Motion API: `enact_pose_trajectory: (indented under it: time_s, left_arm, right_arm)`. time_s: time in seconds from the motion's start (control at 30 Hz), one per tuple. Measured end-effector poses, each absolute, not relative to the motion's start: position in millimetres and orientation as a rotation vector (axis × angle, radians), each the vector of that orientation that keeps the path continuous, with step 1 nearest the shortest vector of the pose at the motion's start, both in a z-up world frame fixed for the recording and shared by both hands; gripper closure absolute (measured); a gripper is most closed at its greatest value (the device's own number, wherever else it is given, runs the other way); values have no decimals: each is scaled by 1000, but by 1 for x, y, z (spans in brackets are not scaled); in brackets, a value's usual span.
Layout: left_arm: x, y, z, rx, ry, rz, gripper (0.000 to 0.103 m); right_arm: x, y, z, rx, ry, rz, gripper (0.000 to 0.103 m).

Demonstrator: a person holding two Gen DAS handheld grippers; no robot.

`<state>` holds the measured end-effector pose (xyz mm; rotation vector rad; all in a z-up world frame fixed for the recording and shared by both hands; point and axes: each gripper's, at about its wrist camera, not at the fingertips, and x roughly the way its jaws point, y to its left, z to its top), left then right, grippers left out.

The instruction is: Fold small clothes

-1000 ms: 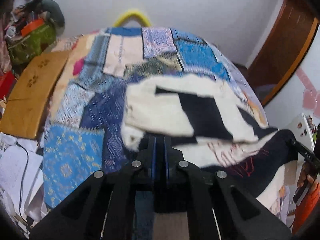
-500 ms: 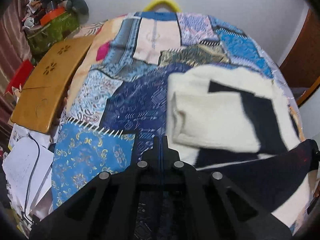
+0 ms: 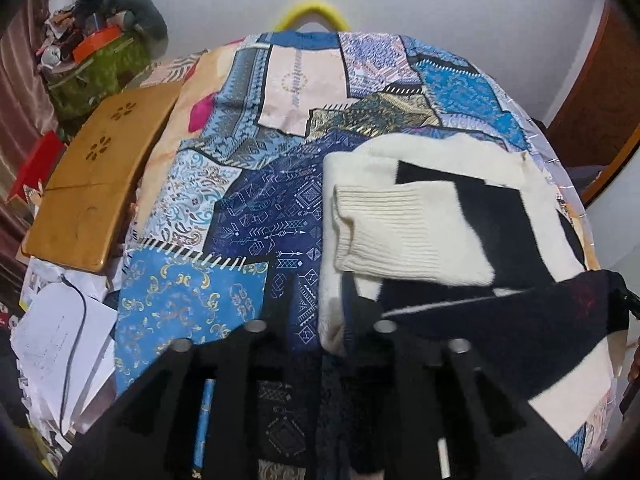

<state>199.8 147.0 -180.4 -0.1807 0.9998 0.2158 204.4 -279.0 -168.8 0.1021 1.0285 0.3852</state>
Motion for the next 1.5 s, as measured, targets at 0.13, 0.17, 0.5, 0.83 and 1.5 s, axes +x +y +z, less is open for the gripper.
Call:
enact_pose_trajectory:
  time_s: [0.13,0.17,0.5,0.83,1.5]
  left_arm:
    - [187,141,-167,-167,970,207,47]
    - [183,140,-164,-165,964,201,45]
    - [152,123,-165,-130,1011,160,25]
    - [130,107,-195,-163,1105,102,25]
    - [116,96,-215,-291,1158,-37,49]
  right_arm:
    - [193,-281,-158,80,1009,372,58]
    - [191,-282,-155,80,1011,369,52]
    - [162,-282,-147,59,1016,357,27]
    - [141,-278,-174,78,1095,387,27]
    - [132,-274,-192,218,1118,491,84]
